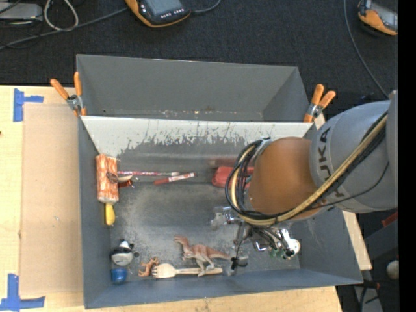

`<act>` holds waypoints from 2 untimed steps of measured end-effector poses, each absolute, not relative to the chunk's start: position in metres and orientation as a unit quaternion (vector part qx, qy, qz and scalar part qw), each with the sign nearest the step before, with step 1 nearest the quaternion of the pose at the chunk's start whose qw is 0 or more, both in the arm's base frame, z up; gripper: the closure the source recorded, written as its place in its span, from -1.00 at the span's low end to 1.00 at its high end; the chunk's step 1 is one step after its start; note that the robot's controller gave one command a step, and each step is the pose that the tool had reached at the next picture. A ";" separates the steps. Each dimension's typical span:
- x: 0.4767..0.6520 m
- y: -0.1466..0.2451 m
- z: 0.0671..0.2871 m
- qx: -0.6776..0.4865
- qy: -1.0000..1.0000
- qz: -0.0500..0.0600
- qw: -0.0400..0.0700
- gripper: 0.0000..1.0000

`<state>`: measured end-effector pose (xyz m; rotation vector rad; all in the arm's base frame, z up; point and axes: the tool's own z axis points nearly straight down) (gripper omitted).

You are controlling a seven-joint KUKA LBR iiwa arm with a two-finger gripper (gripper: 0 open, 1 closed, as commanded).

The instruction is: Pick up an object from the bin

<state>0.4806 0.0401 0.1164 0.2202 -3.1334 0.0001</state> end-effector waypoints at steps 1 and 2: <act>0.479 0.096 0.076 0.096 -0.995 -0.001 -0.006 -1.00; 0.479 0.060 0.071 0.237 -0.972 0.001 -0.003 1.00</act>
Offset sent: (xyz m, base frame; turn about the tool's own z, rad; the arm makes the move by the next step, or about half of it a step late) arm -0.0045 0.0199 -0.0464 -0.3397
